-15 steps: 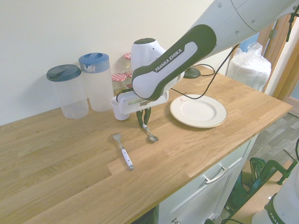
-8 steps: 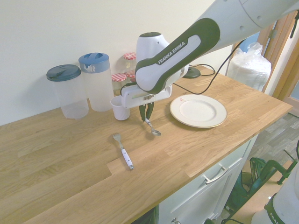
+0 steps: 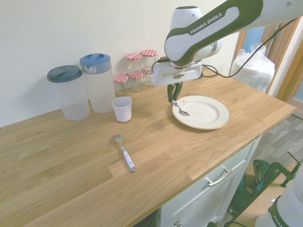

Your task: Put the spoon into the plate

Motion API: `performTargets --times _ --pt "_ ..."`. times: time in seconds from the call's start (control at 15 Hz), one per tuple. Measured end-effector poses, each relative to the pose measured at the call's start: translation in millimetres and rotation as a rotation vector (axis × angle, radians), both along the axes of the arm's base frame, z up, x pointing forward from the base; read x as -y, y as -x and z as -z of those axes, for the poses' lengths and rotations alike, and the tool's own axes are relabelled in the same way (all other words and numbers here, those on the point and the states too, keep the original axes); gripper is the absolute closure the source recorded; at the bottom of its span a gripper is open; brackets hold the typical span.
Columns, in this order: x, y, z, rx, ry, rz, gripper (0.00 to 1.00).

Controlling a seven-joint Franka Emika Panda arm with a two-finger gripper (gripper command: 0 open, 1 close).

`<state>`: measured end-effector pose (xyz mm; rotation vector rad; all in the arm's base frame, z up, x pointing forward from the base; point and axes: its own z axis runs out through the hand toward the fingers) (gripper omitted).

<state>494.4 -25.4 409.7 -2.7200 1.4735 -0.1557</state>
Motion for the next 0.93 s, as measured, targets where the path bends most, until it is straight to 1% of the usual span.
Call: performTargets --times 0.2,0.33,0.6,0.8,0.87,0.93 --pt "61 29 11 -0.026 -0.006 0.011 1.00" --pt "90 42 15 -0.029 -0.007 0.032 1.00" --pt "113 50 27 -0.020 -0.002 0.053 1.00" --pt "119 44 43 -0.010 0.003 0.049 1.00" --pt "119 41 50 -0.011 0.004 0.048 0.00" --pt "119 39 57 -0.013 0.005 0.048 0.00"
